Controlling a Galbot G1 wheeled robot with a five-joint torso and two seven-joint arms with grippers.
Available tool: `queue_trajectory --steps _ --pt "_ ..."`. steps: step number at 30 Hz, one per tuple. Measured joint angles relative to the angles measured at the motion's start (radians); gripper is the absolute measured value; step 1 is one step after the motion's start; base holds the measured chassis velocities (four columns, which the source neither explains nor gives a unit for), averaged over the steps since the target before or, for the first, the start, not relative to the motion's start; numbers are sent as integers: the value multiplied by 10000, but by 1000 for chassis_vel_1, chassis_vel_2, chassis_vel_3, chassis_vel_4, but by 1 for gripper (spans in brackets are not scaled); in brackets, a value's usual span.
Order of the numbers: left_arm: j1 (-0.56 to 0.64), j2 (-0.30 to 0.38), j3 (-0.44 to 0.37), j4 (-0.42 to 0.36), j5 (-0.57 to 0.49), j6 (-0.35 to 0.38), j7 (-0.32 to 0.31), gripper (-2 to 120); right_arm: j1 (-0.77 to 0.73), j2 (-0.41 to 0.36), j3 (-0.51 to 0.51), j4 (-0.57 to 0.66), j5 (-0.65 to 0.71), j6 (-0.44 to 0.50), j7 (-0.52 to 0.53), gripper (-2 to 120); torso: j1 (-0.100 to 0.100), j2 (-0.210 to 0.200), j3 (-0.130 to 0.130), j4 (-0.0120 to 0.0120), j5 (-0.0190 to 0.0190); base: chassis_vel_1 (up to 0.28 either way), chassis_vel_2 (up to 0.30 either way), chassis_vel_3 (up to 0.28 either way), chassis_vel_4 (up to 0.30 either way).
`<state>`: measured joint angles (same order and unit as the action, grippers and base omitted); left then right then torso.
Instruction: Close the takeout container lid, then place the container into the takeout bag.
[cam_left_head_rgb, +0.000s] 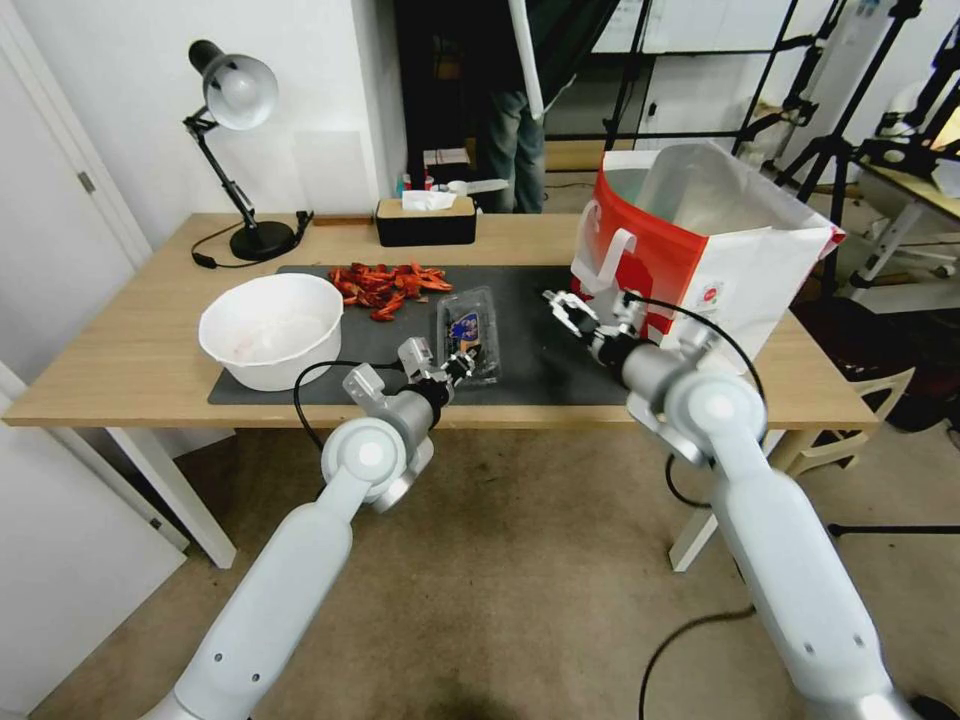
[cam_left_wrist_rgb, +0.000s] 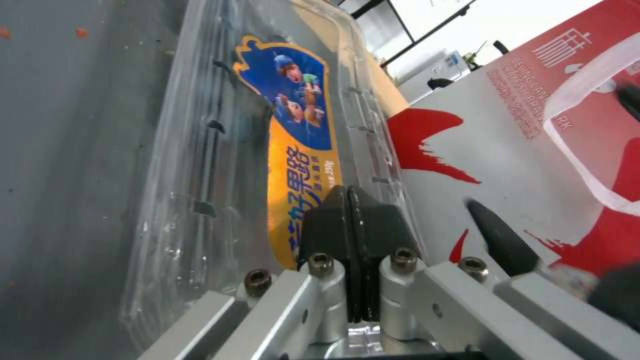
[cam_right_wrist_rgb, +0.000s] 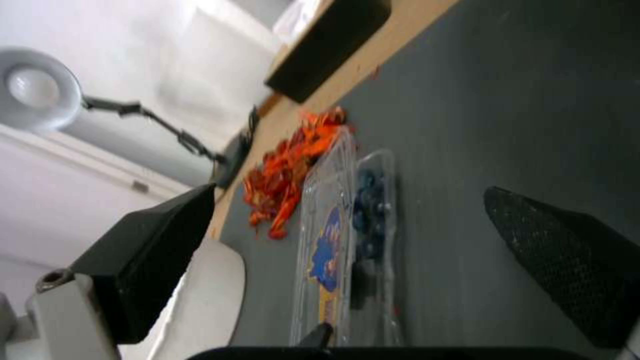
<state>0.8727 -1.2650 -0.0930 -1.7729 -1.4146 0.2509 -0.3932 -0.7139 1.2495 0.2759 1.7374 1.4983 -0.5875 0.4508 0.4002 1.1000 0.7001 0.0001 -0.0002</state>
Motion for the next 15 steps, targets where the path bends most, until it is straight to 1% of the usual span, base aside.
queue_trajectory --steps 2,3,6,7,9,11,15 --pt "7 2 -22 -10 4 0 6 0 405 115 -244 -378 -13 -381 240 100 -2 0 0 -1 2 0 0 0 0" --pt "7 2 -22 -10 4 0 6 0 405 115 -244 -378 -13 -381 240 100 -2 0 0 -1 2 0 0 0 0" --pt "37 37 -57 -9 31 -1 24 0 898 271 -628 -861 -94 -939 551 100 -3 0 -1 -1 2 0 0 0 0" --pt "37 37 -57 -9 31 -1 24 0 898 271 -628 -861 -94 -939 551 100 -3 0 -1 -1 2 0 0 0 0" --pt "58 76 -58 -2 58 -17 47 0 1285 393 -940 -1262 -94 -1263 772 100 -2 0 -1 -1 1 0 0 0 0" --pt "84 100 -66 -30 75 -33 58 0 1601 516 -1142 -1591 39 -1457 958 100 -2 0 -1 -1 1 0 0 0 0" --pt "112 120 -103 -94 78 -42 61 0 1997 692 -1399 -1999 300 -1502 1306 100 -2 0 -1 -1 1 0 0 0 0"
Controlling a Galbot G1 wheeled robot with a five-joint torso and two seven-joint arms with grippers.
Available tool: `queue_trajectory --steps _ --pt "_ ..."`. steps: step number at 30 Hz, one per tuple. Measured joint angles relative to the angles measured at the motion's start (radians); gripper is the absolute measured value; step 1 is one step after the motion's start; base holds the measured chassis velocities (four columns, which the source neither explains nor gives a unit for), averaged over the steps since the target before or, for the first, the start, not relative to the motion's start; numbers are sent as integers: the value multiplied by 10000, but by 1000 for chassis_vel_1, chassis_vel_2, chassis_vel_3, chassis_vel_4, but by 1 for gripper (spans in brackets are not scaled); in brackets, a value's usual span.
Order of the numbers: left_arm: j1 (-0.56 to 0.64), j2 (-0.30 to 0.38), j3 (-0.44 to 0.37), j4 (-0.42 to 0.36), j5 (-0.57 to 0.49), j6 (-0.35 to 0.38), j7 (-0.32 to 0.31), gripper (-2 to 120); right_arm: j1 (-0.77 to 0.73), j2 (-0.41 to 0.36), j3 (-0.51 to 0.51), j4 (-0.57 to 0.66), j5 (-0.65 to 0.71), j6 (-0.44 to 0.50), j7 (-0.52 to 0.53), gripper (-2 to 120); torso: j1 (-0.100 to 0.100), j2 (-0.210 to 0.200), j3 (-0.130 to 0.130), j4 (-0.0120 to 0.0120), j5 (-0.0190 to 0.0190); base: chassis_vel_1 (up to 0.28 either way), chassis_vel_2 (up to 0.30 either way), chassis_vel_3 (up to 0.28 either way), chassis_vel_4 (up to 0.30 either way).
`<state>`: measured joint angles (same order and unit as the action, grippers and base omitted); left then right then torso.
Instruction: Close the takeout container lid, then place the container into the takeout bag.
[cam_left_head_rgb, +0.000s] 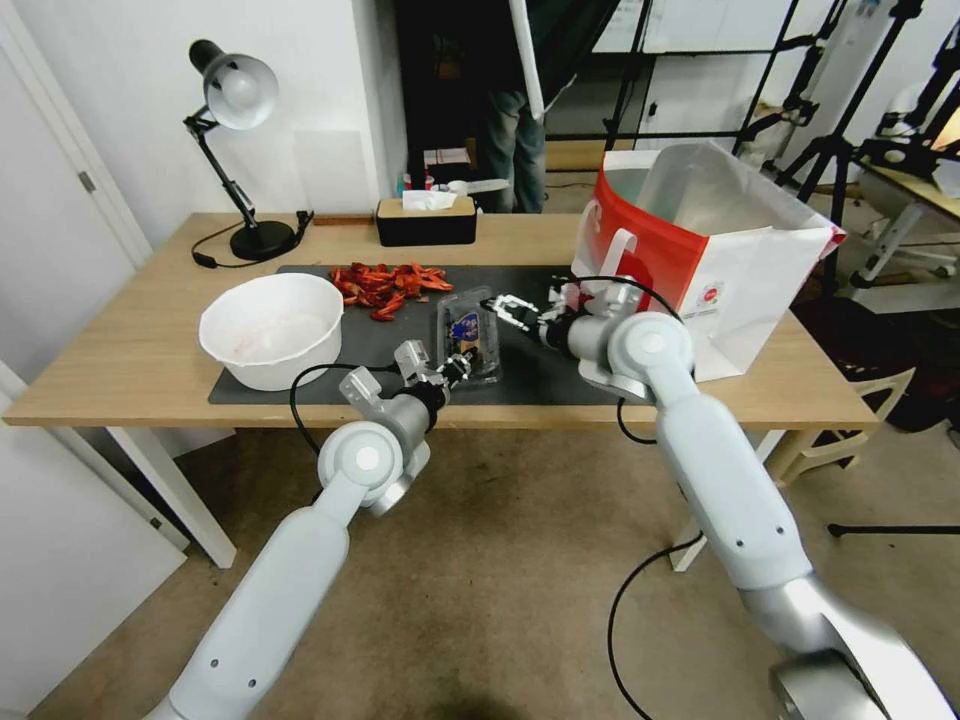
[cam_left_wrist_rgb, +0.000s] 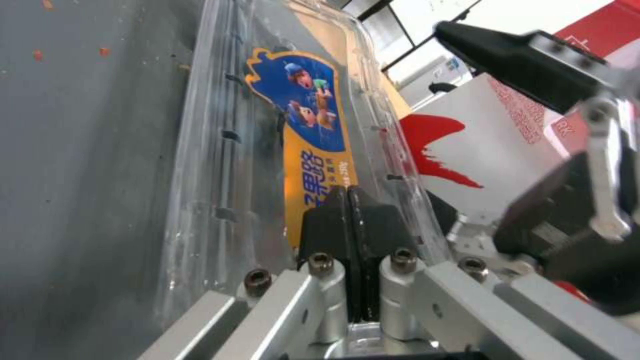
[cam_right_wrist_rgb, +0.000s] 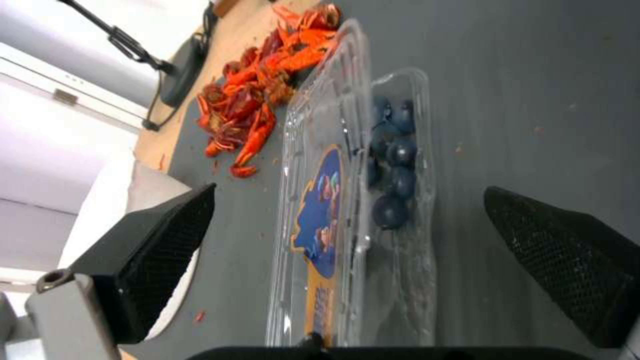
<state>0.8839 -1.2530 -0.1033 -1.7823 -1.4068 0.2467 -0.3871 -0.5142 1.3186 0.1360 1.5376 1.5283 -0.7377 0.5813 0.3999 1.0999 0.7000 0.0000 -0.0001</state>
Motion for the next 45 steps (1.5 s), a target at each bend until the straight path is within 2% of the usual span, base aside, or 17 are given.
queue_trajectory --steps 9,18,21,22,26,30,33,36,37,38,39,42,43,45 --pt "69 23 -141 -22 -2 -18 46 0 434 203 -412 -551 221 2 363 100 0 0 0 -1 1 0 0 0 0" --pt "145 15 -174 -84 -3 -48 63 0 922 313 -819 -1049 1058 10 972 98 0 1 0 0 0 0 0 0 0" --pt "197 -4 -218 -102 -3 -70 71 0 1081 505 -935 -1341 1255 16 1382 86 1 0 0 -1 1 0 0 0 0" --pt "197 -4 -218 -102 -3 -70 71 0 1081 505 -935 -1341 1255 16 1382 86 1 0 0 -1 1 0 0 0 0" --pt "229 5 -236 -151 28 -139 97 0 1092 688 -980 -1425 1408 16 1793 65 1 0 0 0 0 0 0 0 0" --pt "268 16 -244 -186 38 -155 100 0 1092 778 -900 -1446 1430 17 1880 58 1 0 0 0 1 0 0 0 0" --pt "311 27 -285 -225 41 -160 100 0 1021 784 -818 -1446 1418 22 1914 44 0 0 -1 0 1 0 0 0 0" --pt "311 27 -285 -225 41 -160 100 0 1021 784 -818 -1446 1418 22 1914 44 0 0 -1 0 1 0 0 0 0" --pt "346 36 -339 -257 43 -164 98 0 877 695 -811 -1327 1346 26 1923 28 0 1 0 -2 1 0 0 0 0" --pt "357 36 -353 -262 42 -165 97 0 831 676 -798 -1301 1333 28 1923 22 0 0 0 -2 1 0 0 0 0" --pt "357 36 -353 -262 42 -165 97 0 831 676 -798 -1301 1333 28 1923 22 0 0 0 -2 1 0 0 0 0" --pt "419 33 -434 -307 42 -173 97 0 743 620 -733 -1232 1241 38 1871 8 0 1 -1 0 2 0 0 0 0" --pt "419 33 -434 -307 42 -173 97 0 743 620 -733 -1232 1241 38 1871 8 0 1 -1 0 2 0 0 0 0" --pt "494 48 -526 -375 41 -177 103 0 714 576 -726 -1208 1186 41 1805 0 0 1 -1 -1 2 0 0 0 0"
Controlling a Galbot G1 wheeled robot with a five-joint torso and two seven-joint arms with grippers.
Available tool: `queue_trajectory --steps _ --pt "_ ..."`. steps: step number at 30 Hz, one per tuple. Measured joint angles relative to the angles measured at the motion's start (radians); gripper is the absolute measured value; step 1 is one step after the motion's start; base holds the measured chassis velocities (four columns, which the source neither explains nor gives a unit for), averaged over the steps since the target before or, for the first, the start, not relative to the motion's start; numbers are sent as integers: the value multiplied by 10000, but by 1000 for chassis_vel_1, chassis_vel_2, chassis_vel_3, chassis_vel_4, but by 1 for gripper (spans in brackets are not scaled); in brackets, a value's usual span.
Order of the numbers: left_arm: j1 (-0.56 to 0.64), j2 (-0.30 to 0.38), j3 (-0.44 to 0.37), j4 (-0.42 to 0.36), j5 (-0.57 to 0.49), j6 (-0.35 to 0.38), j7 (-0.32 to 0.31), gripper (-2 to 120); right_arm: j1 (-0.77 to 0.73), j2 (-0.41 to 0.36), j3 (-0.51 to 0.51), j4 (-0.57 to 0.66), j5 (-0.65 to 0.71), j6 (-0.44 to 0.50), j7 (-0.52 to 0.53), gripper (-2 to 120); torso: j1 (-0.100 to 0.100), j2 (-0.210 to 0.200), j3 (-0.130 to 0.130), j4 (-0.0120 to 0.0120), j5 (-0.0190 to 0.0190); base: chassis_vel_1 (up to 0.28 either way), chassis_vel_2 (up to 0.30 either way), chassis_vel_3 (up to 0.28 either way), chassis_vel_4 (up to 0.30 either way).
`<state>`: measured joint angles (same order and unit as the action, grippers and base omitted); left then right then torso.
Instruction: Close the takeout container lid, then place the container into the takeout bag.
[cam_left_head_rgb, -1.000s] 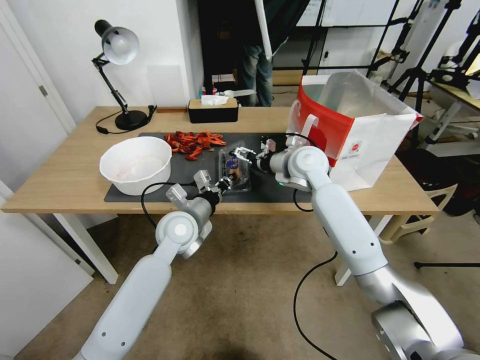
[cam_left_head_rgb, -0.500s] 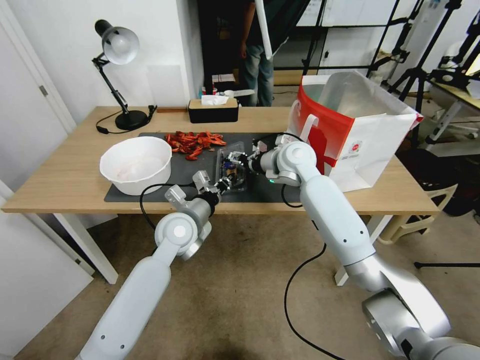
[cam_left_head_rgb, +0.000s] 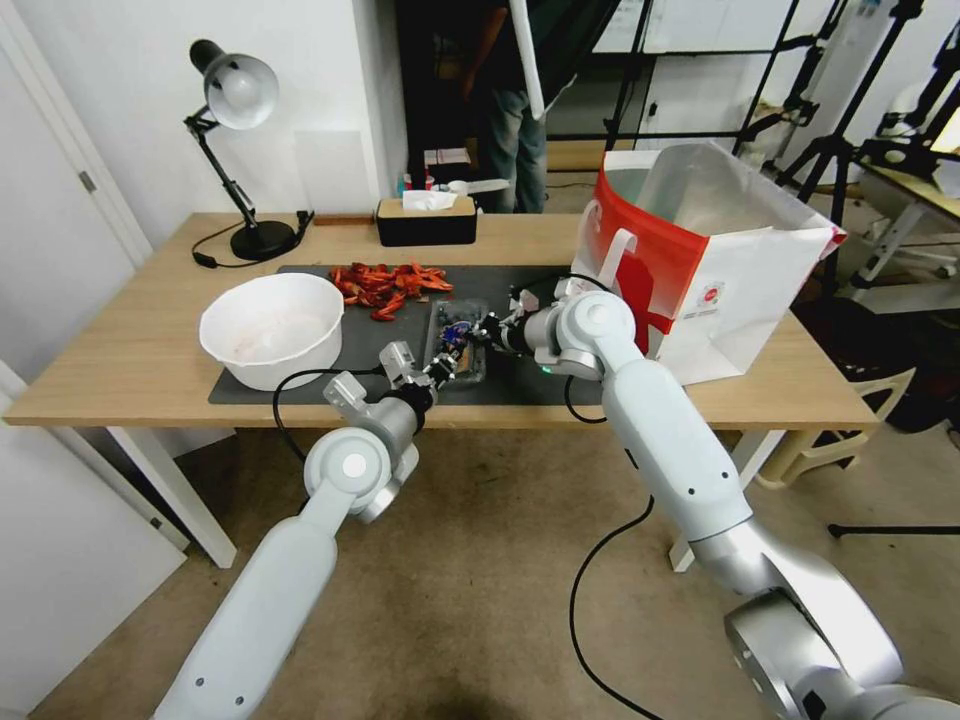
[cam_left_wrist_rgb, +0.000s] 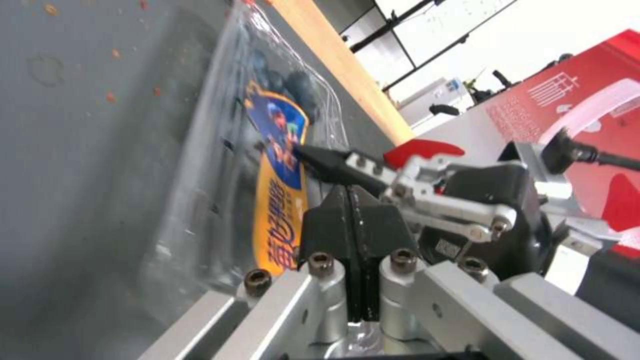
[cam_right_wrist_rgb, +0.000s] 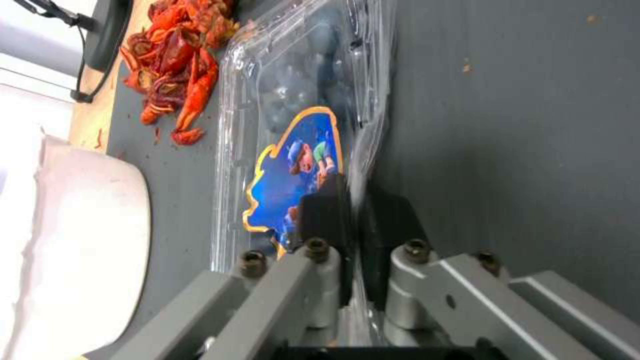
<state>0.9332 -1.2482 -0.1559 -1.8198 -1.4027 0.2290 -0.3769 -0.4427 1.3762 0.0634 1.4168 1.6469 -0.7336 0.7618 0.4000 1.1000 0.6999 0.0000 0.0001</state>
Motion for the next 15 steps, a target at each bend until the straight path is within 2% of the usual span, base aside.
queue_trajectory --steps 9,11,13,15 --pt "953 436 -807 -849 358 -137 269 0 -150 -241 133 268 -63 4 -235 0 0 0 0 -1 -1 0 0 0 0" --pt "1655 750 -1114 -1266 966 -286 592 0 -199 -351 196 376 -62 6 -372 0 0 0 0 -1 -3 0 0 0 0" --pt "1872 836 -1178 -1368 1193 -338 684 0 -205 -373 219 400 -57 7 -414 0 0 0 0 0 0 0 0 0 0" --pt "3046 1223 -1482 -1791 3106 -877 1524 0 -224 -478 322 542 -23 12 -618 0 0 0 -1 1 -2 0 0 0 0"
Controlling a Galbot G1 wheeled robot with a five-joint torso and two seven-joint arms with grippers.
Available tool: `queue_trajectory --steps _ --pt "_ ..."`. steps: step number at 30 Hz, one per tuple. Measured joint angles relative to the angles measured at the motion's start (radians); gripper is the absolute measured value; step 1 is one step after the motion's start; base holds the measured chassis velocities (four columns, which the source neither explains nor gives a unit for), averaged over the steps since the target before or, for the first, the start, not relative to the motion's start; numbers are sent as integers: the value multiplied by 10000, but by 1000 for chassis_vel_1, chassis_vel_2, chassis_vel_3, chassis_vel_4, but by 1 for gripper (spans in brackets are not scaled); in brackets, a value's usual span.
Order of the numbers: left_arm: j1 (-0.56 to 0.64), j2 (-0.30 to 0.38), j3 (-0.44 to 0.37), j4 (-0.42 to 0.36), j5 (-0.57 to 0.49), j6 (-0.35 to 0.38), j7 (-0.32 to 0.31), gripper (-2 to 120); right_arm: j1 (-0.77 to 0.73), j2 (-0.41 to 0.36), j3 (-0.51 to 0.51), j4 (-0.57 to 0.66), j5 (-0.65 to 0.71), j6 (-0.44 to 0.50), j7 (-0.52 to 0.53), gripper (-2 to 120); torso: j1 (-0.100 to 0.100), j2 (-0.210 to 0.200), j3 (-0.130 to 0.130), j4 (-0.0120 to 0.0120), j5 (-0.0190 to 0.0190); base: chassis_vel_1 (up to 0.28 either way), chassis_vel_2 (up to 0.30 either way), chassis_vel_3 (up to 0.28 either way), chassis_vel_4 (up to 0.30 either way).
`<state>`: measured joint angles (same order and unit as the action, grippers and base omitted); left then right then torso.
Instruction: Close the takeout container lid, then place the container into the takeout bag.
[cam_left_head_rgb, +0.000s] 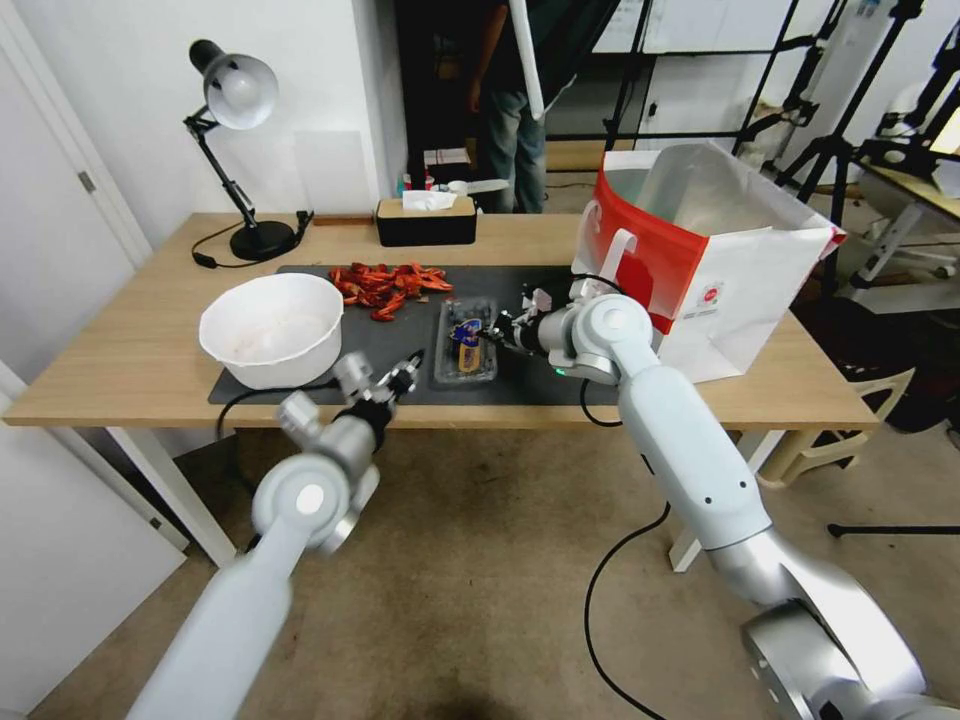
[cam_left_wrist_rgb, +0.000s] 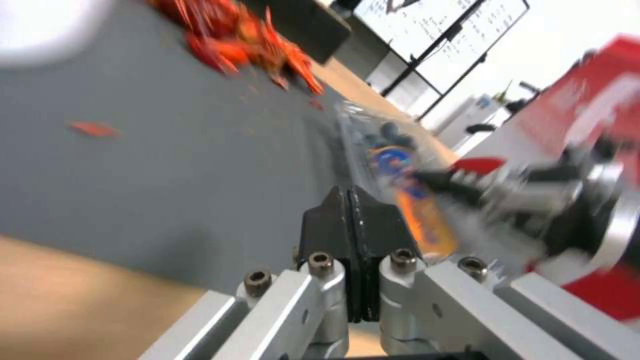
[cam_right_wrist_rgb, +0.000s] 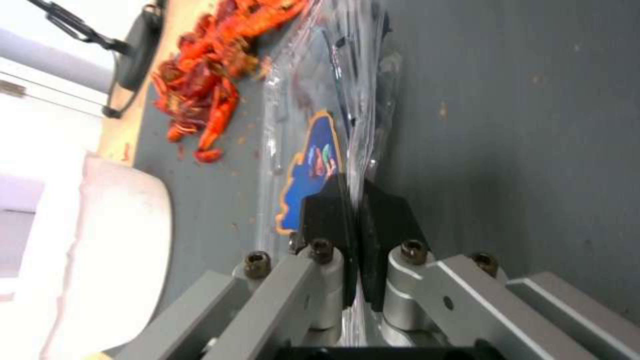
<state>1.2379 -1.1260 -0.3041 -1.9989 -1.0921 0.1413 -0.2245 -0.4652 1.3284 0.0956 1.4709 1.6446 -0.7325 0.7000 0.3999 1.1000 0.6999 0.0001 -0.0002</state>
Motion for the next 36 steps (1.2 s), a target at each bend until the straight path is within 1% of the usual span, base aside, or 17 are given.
queue_trajectory --steps 2,3,6,7,9,10,11,14,17,18,19,20,22,24,25,30,36 --pt "151 38 -43 -53 279 -84 128 0 0 -8 11 13 3 0 -16 0 0 0 0 0 0 0 0 0 0" --pt "742 110 -184 -257 1229 -458 529 1 0 -28 69 75 23 3 -69 0 -1 0 0 1 1 0 0 0 0" --pt "1741 10 -453 -376 2997 -1423 1004 15 18 2 204 150 30 9 -155 0 0 0 0 -1 1 0 0 0 0" --pt "1741 10 -453 -376 2997 -1423 1004 15 18 2 204 150 30 9 -155 0 0 0 0 -1 1 0 0 0 0" --pt "2184 -79 -611 -278 3895 -1973 1169 22 48 38 277 195 37 12 -214 0 -1 0 0 -1 1 0 0 0 0" --pt "2503 -151 -738 -151 4517 -2409 1225 30 63 56 322 246 56 12 -266 0 0 0 1 1 1 0 0 0 0" --pt "2503 -151 -738 -151 4517 -2409 1225 30 63 56 322 246 56 12 -266 0 0 0 1 1 1 0 0 0 0" --pt "2834 -248 -1007 118 5416 -3005 1242 43 43 17 447 501 126 18 -353 0 -1 0 0 2 2 0 0 0 0" --pt "2916 -276 -1097 221 5663 -3206 1234 50 0 -57 566 735 194 38 -390 0 0 0 0 -3 1 0 0 0 0" --pt "3025 -304 -1143 253 5731 -3265 1215 57 -5 -125 690 963 249 109 -463 0 0 0 1 -4 3 0 0 0 0" --pt "3025 -304 -1143 253 5731 -3265 1215 57 -5 -125 690 963 249 109 -463 0 0 0 1 -4 3 0 0 0 0" --pt "3133 -340 -1172 277 5797 -3321 1215 64 -1 -188 803 1173 291 196 -562 0 0 0 1 -3 2 0 0 0 0" --pt "3186 -365 -1179 313 5845 -3373 1218 65 10 -247 873 1326 306 274 -654 0 -1 0 1 1 4 0 0 0 0" --pt "3285 -549 -1133 525 5911 -3549 1243 80 177 -601 1181 2009 276 648 -1005 0 0 0 1 -5 1 0 0 0 0" --pt "3285 -549 -1133 525 5911 -3549 1243 80 177 -601 1181 2009 276 648 -1005 0 0 0 1 -5 1 0 0 0 0" --pt "3437 -832 -1035 788 6096 -3791 1285 97 799 -1006 1508 2701 127 1211 -1220 0 -1 0 1 2 1 0 0 0 0" --pt "3447 -959 -1008 921 6236 -3958 1286 100 1487 -1678 1909 2977 -134 1453 -1411 0 -1 0 1 -1 4 0 0 0 0"
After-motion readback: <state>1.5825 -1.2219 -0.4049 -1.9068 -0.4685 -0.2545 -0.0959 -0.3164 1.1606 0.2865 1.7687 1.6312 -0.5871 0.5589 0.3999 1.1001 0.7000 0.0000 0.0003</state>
